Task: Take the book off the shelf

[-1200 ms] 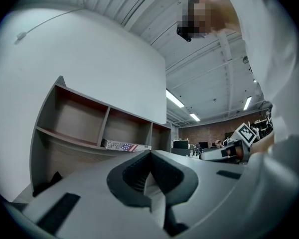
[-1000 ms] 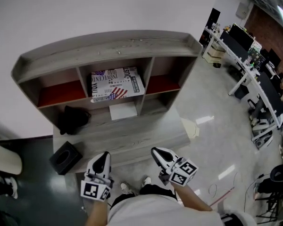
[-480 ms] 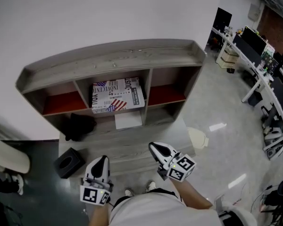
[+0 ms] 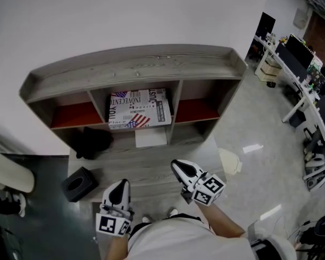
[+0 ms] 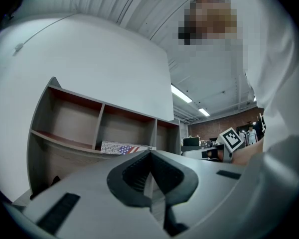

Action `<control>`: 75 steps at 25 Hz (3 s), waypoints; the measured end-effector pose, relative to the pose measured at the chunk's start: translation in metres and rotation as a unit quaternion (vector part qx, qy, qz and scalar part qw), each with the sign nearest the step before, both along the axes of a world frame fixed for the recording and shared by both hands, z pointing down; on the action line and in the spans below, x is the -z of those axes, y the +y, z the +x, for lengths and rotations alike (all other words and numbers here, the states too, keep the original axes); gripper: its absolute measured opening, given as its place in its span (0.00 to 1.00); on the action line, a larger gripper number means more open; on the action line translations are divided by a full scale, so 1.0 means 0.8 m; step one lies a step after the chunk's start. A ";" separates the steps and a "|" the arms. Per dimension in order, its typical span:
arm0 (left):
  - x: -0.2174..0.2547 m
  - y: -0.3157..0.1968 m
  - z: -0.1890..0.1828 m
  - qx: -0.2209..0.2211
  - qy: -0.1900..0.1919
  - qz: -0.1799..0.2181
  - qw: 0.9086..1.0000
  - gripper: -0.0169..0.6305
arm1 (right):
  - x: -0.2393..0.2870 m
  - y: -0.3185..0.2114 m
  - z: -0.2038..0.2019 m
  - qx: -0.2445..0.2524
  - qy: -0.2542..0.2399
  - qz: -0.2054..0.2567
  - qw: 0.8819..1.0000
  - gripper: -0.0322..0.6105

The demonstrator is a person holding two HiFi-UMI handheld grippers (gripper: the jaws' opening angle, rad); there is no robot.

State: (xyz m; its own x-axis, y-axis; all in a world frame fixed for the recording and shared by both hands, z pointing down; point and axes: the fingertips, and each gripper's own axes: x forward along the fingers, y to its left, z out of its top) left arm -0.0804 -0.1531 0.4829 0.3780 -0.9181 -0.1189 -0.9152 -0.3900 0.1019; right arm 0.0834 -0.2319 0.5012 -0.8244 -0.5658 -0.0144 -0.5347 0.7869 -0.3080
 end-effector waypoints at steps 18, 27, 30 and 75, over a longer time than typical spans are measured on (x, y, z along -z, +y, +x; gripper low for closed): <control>0.004 0.025 -0.069 0.074 0.000 -0.005 0.997 0.05 | 0.035 -0.131 -0.066 0.020 -0.274 -0.170 0.946 0.65; 0.006 0.050 -0.091 0.120 -0.006 -0.015 0.993 0.05 | 0.000 -0.193 -0.079 -0.003 -0.375 -0.228 0.899 0.89; 0.003 0.059 -0.099 0.138 -0.004 -0.020 0.990 0.05 | -0.007 -0.201 -0.090 0.003 -0.404 -0.256 0.878 0.89; -0.008 0.100 -0.125 0.146 0.025 -0.035 0.988 0.05 | -0.021 -0.249 -0.115 -0.014 -0.448 -0.281 0.849 0.50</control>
State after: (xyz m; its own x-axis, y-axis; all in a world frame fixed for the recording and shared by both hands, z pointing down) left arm -0.1802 -0.0727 0.4890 0.0899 -0.9939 -0.0641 -0.9808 -0.0996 0.1678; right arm -0.0088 -0.4313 0.5177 -0.6109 -0.7104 -0.3496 0.0957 0.3720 -0.9233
